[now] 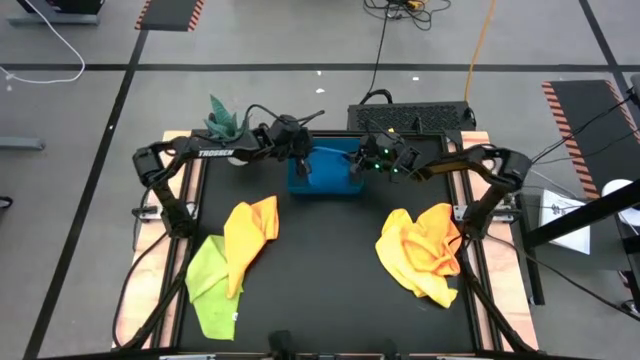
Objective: Fold microfiber towels
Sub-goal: Put the blue microfiber cloth into the blue bin
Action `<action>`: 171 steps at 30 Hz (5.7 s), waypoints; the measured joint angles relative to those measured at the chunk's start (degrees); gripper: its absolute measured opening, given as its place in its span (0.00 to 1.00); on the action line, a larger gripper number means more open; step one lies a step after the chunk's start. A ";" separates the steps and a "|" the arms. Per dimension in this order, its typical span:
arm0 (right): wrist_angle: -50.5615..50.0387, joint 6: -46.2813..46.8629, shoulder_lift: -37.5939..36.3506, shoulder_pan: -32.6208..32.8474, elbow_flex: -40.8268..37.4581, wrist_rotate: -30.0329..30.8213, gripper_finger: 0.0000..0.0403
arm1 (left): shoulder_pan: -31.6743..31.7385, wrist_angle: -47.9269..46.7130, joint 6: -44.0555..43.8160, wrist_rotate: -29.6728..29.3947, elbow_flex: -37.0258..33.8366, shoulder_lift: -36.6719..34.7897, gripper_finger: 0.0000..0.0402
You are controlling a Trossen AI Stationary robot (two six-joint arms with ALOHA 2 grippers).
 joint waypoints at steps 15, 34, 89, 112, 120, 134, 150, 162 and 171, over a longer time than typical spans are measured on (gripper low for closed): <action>-1.03 -1.34 11.32 -0.95 7.01 -0.59 0.12 | 2.38 0.07 -0.23 -3.00 -0.11 5.87 0.19; -10.35 -2.24 -5.96 2.47 7.03 -0.74 0.42 | -2.06 -2.03 -2.78 -4.65 -0.09 -9.44 0.48; -17.69 -24.54 8.89 -2.09 15.73 -10.04 0.67 | 3.41 1.08 9.96 8.63 -0.33 3.53 0.60; -22.15 -26.72 8.89 -0.76 15.73 -9.63 0.54 | 3.99 -0.32 12.56 4.27 -0.33 6.19 0.41; -23.45 -27.55 8.89 -0.84 15.73 -5.23 0.44 | 3.99 -0.37 14.52 3.53 -0.33 6.19 0.23; -24.32 -29.08 8.45 -0.84 15.69 -5.21 0.02 | 3.45 1.53 12.80 3.25 -0.15 5.32 0.01; -34.20 -25.95 -11.15 8.41 15.67 -5.35 0.00 | -8.49 -5.95 9.19 -3.84 0.44 -14.72 0.00; -43.59 -17.67 -21.95 21.96 15.60 -5.56 0.00 | -24.81 -14.06 -0.88 -6.49 0.45 -21.33 0.00; -44.24 -12.31 -18.82 22.93 13.78 -4.76 0.00 | -25.16 -15.75 -4.17 -6.94 -0.27 -17.79 0.00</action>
